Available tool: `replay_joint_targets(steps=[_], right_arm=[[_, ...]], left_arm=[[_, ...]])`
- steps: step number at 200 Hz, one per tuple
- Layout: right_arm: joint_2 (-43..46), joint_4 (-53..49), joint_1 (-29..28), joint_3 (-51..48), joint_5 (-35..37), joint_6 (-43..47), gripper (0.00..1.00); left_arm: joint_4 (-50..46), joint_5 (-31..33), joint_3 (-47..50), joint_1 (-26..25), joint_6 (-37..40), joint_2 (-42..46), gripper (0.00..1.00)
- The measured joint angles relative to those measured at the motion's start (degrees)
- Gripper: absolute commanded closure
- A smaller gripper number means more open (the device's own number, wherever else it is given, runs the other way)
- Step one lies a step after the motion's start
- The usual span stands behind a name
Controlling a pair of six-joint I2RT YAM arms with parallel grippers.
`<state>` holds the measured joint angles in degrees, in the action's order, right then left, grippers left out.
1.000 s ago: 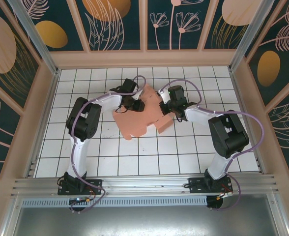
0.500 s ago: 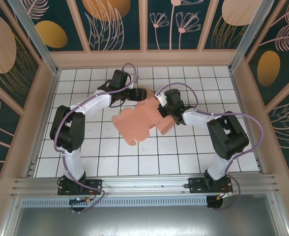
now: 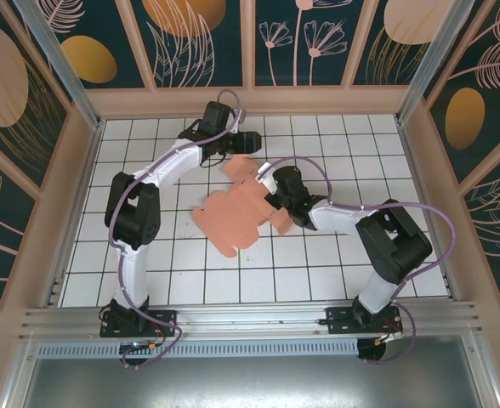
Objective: Fold the paper box
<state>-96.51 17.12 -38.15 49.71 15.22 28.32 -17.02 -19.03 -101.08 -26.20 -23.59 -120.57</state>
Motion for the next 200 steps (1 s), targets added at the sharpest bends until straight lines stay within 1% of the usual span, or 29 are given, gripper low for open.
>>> replay_joint_targets(steps=[18,60,82,105,116,132,150,172,200], right_arm=[[0.0,0.1,-0.5,0.0,1.4,1.0,1.00],[-0.1,0.3,-1.3,0.0,3.7,2.8,1.00],[-0.3,0.3,-1.4,0.0,4.7,3.0,1.00],[-0.4,0.4,-1.3,0.0,5.4,3.2,1.00],[-0.5,0.4,-1.3,0.1,5.6,3.3,1.00],[-0.8,0.5,-1.3,0.2,5.8,3.3,1.00],[-1.3,0.5,-1.3,0.4,5.9,3.3,1.00],[-1.8,0.5,-1.3,0.6,6.0,3.3,1.00],[-2.1,0.3,-1.3,0.7,5.9,3.3,1.00]], left_arm=[[-2.0,-0.2,0.0,0.0,0.6,-1.2,0.36],[-4.4,-1.5,-1.0,-0.1,1.0,-4.0,0.48],[-4.7,-2.1,-1.1,-0.2,0.9,-4.3,0.51],[-4.7,-2.6,-1.1,-0.4,0.9,-4.3,0.52],[-4.7,-2.7,-1.1,-0.4,1.0,-4.3,0.51],[-4.7,-3.0,-1.1,-0.4,1.2,-4.3,0.46],[-5.0,-3.6,-0.8,-0.6,1.5,-4.3,0.44],[-5.1,-5.2,0.4,-0.8,1.6,-4.2,0.35],[-5.1,-7.5,1.8,-1.0,1.4,-4.2,0.34]])
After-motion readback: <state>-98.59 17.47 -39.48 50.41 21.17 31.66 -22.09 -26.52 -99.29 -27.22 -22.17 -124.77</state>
